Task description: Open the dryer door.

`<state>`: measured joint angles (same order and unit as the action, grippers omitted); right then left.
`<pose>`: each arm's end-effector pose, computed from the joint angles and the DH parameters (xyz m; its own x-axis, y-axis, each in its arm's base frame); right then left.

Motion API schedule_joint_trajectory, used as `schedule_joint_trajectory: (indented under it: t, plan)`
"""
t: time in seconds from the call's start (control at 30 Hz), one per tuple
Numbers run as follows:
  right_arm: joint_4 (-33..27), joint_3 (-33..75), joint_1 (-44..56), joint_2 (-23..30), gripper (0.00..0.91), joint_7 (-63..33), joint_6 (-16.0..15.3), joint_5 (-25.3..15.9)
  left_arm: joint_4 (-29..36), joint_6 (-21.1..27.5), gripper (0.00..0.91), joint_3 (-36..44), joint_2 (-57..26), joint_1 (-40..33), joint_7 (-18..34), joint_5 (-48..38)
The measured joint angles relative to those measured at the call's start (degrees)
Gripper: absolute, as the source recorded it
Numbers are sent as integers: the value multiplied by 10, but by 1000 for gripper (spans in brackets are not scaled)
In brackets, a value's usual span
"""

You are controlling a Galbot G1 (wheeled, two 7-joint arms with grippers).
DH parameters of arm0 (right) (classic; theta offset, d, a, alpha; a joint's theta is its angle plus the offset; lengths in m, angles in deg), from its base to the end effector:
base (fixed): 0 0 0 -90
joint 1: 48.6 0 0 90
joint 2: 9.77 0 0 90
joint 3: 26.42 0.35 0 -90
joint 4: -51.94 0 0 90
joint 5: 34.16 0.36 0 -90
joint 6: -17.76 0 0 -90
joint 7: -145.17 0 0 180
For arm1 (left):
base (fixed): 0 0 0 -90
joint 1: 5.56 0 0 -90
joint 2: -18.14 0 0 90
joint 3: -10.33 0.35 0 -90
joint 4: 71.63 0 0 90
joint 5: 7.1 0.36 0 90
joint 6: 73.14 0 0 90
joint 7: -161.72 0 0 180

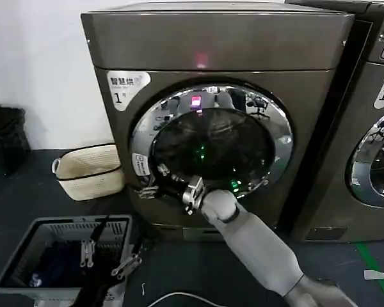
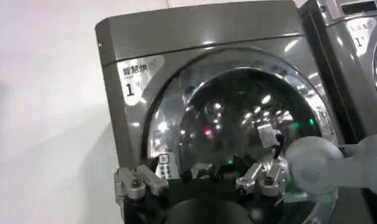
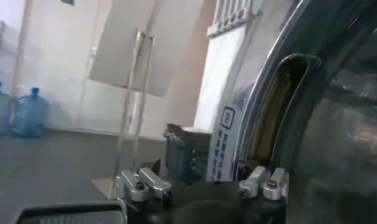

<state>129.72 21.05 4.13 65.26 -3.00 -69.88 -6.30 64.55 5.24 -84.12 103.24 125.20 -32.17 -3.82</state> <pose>0.4929 0.1197 -0.2195 -0.3713 -0.9241 -0.0910 -0.9042 0.3821 -0.1910 0.1306 0.0270 -0.2291 -0.9294 0.2777 -0.2430 0.2208 0.9461 0.2368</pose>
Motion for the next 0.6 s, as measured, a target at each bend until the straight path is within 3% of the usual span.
schedule_joint_trajectory:
  t: [0.33,0.6]
  plan:
    - [46,-10,3,-46,907,62,-4,49,4,13,907,-32,-19,-4,-2,-31]
    - [82,-22,3,-82,907,107,7,55,16,60,907,-99,-57,-13,-3,-116]
